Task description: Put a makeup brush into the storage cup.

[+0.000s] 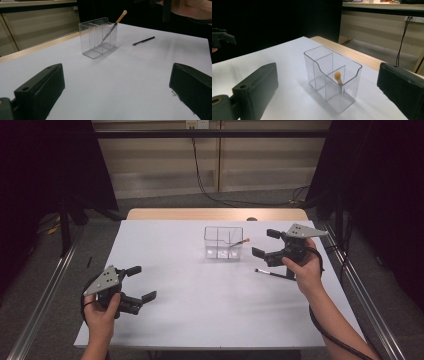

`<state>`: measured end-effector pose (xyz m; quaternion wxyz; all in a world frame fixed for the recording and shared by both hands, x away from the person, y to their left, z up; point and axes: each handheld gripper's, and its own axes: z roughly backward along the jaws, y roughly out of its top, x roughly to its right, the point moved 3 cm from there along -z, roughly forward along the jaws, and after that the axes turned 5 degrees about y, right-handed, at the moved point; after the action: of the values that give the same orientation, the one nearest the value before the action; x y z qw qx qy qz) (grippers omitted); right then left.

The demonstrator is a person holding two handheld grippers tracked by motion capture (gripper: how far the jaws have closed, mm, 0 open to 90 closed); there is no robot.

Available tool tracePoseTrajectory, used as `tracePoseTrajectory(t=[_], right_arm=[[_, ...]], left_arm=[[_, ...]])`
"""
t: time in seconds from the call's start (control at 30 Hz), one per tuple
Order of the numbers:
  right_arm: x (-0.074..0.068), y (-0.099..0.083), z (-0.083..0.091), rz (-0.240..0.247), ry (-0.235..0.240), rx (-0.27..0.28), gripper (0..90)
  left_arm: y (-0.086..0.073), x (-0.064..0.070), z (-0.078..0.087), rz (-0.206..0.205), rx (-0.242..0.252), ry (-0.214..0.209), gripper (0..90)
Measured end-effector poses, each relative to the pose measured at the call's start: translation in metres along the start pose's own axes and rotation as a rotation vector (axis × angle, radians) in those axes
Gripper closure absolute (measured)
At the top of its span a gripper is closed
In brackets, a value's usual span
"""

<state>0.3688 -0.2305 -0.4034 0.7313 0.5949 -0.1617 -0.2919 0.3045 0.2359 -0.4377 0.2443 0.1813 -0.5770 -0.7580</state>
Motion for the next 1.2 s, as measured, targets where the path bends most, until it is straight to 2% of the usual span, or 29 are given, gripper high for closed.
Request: tracePoseTrajectory(t=[0.37,0.4,0.77,1.2], right_arm=[[-0.003,-0.015,0.02,-0.005,-0.004,0.014,2.6],[-0.003,-0.016,0.022,-0.011,-0.002,0.013,2.6],[-0.002,-0.03,0.044,-0.02,-0.03,0.018,2.6],[-0.013,-0.046,0.068,-0.008,-0.045,-0.001,2.6]], left_arm=[[-0.002,-0.001,0.005,-0.002,-0.005,0.013,0.0],[-0.002,-0.001,0.005,0.01,-0.002,0.011,0.0],[-0.004,-0.001,0.005,0.01,-0.01,0.009,0.0],[-0.003,-0.001,0.005,0.009,-0.01,0.006,0.0]])
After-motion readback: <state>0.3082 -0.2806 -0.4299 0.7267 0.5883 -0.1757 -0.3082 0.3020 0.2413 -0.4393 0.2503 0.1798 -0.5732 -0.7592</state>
